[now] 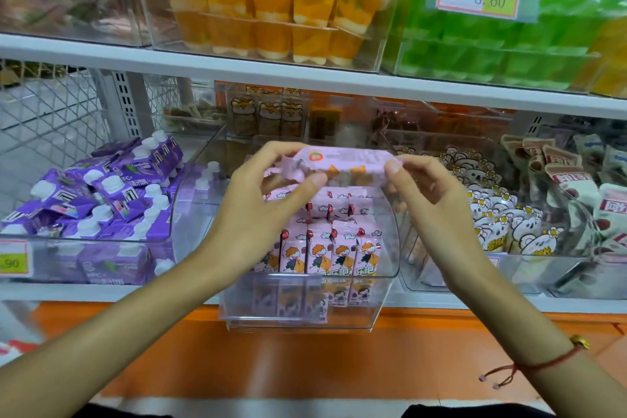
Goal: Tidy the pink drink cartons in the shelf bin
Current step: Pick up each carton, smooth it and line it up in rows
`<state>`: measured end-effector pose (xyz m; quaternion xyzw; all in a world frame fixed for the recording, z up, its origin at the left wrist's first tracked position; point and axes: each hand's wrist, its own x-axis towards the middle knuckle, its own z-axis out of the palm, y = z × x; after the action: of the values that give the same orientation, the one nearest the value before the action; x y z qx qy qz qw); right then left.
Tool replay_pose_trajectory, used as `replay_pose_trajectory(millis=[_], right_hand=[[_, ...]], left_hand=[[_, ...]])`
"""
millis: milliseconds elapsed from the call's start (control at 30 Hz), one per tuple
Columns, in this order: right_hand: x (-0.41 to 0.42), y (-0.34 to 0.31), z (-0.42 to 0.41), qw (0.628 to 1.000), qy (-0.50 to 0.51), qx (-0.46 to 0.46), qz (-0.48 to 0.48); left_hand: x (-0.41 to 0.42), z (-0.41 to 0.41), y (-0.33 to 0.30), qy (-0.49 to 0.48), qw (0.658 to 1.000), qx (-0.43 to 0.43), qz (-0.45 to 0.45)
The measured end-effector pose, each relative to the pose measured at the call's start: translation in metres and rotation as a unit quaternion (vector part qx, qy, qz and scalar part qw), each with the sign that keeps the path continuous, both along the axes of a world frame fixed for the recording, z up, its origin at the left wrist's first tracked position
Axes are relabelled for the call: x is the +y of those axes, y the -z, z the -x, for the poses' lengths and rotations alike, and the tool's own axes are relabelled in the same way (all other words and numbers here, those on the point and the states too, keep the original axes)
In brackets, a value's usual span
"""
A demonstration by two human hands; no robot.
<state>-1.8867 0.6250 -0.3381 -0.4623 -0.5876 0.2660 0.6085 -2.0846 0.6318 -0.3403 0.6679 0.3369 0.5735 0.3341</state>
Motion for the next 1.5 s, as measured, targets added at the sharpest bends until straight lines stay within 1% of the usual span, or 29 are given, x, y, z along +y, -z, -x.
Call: replay_pose_trajectory(millis=[67, 100, 200, 267, 400, 500, 567, 633, 700, 767, 800, 900, 1000, 1033, 1100, 1167, 1233, 1267, 1300, 1367, 1433, 1500], right_hand=[[0.001, 0.003, -0.008, 0.994, 0.047, -0.1, -0.021], [0.002, 0.005, -0.012, 0.986, 0.063, -0.152, -0.012], [0.002, 0.015, -0.021, 0.961, 0.053, -0.264, 0.07], [-0.001, 0.022, -0.023, 0.949, 0.029, -0.293, 0.11], [-0.006, 0.025, -0.027, 0.949, 0.012, -0.294, 0.116], [-0.006, 0.025, -0.031, 0.953, 0.007, -0.281, 0.113], [-0.008, 0.026, -0.033, 0.953, -0.005, -0.282, 0.109], [-0.009, 0.028, -0.035, 0.951, -0.024, -0.29, 0.101], [-0.009, 0.029, -0.037, 0.949, -0.04, -0.298, 0.094], [-0.008, 0.03, -0.039, 0.949, -0.051, -0.296, 0.091], [-0.008, 0.03, -0.04, 0.95, -0.054, -0.295, 0.089], [-0.006, 0.033, -0.041, 0.951, -0.059, -0.294, 0.071], [-0.005, 0.034, -0.042, 0.953, -0.06, -0.291, 0.056], [-0.004, 0.035, -0.042, 0.954, -0.058, -0.289, 0.056], [-0.004, 0.036, -0.042, 0.955, -0.056, -0.285, 0.059], [-0.003, 0.037, -0.043, 0.955, -0.055, -0.286, 0.059], [-0.003, 0.037, -0.043, 0.954, -0.057, -0.288, 0.058], [-0.003, 0.037, -0.043, 0.954, -0.057, -0.289, 0.059], [-0.003, 0.036, -0.043, 0.954, -0.057, -0.289, 0.059], [-0.003, 0.037, -0.043, 0.954, -0.055, -0.288, 0.059], [-0.003, 0.038, -0.043, 0.953, -0.055, -0.292, 0.059], [-0.002, 0.037, -0.042, 0.953, -0.05, -0.295, 0.057]], left_hand=[[0.004, -0.002, -0.001, -0.018, 0.999, -0.036, 0.001], [0.008, -0.004, -0.002, -0.028, 0.998, -0.052, 0.003], [0.026, -0.011, -0.001, -0.072, 0.995, -0.075, 0.014], [0.044, -0.019, 0.001, -0.101, 0.993, -0.048, 0.032], [0.078, -0.04, 0.005, -0.125, 0.99, 0.046, 0.048], [0.096, -0.05, 0.012, -0.122, 0.984, 0.103, 0.074], [0.101, -0.05, 0.015, -0.116, 0.977, 0.168, 0.062], [0.103, -0.045, 0.011, -0.11, 0.964, 0.242, 0.016], [0.108, -0.041, 0.001, -0.094, 0.939, 0.331, -0.019], [0.119, -0.042, -0.009, -0.079, 0.91, 0.407, -0.031], [0.125, -0.045, -0.012, -0.07, 0.904, 0.421, -0.025], [0.141, -0.061, -0.013, -0.069, 0.91, 0.409, 0.003], [0.15, -0.076, -0.004, -0.105, 0.931, 0.349, 0.021], [0.152, -0.08, 0.0, -0.115, 0.931, 0.345, 0.027], [0.154, -0.084, 0.007, -0.133, 0.916, 0.378, 0.028], [0.154, -0.083, 0.008, -0.138, 0.894, 0.426, 0.029], [0.154, -0.078, 0.007, -0.112, 0.857, 0.503, 0.029], [0.153, -0.076, 0.009, -0.091, 0.846, 0.525, 0.036], [0.152, -0.075, 0.01, -0.075, 0.845, 0.528, 0.047], [0.146, -0.072, 0.013, -0.065, 0.855, 0.512, 0.055], [0.139, -0.067, 0.016, -0.076, 0.871, 0.486, 0.019], [0.131, -0.062, 0.019, -0.1, 0.895, 0.434, -0.021]])
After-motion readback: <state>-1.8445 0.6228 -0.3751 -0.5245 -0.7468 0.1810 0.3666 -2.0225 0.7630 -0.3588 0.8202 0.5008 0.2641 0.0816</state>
